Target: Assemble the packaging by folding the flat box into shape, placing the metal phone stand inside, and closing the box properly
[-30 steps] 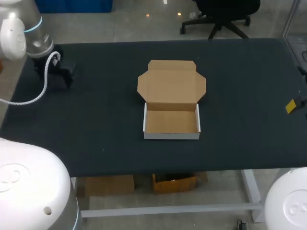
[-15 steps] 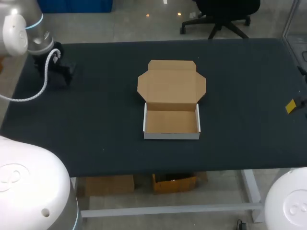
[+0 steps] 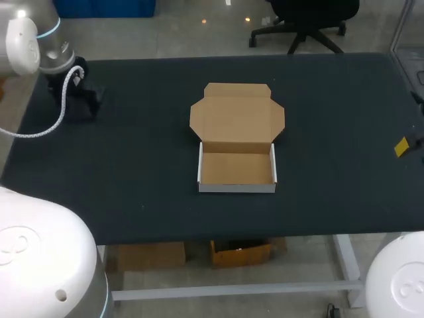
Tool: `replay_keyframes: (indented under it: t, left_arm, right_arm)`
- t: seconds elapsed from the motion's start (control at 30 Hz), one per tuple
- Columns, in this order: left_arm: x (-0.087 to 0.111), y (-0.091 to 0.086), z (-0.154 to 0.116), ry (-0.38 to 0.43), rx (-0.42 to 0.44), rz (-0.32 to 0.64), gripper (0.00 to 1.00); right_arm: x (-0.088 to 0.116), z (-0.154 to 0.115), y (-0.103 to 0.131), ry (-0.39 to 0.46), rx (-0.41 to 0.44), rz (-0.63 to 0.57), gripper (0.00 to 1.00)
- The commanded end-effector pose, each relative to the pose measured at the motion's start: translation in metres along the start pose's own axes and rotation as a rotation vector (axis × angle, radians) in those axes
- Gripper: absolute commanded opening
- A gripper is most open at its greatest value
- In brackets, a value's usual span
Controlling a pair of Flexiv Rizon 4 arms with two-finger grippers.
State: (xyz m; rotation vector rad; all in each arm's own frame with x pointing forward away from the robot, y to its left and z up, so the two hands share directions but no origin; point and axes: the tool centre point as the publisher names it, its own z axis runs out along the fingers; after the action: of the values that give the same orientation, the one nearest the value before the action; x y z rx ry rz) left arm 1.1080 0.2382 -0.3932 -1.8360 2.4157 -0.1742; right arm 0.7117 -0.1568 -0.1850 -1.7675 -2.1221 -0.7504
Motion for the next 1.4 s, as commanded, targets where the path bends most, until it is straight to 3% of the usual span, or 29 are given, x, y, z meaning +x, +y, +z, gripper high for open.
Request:
replay_keyframes:
  t: [0.03,1.4]
  left_arm:
    - [0.004,0.001,-0.0034,-0.01,-0.007,0.025,1.0]
    - [0.0058,0.0029,-0.0046,-0.016,-0.011,0.035,1.0]
  right_arm:
    - [0.0008,-0.0018,-0.0007,0.001,0.001,-0.001,1.0]
    - [0.0008,-0.0018,-0.0007,0.001,0.001,-0.001,1.0]
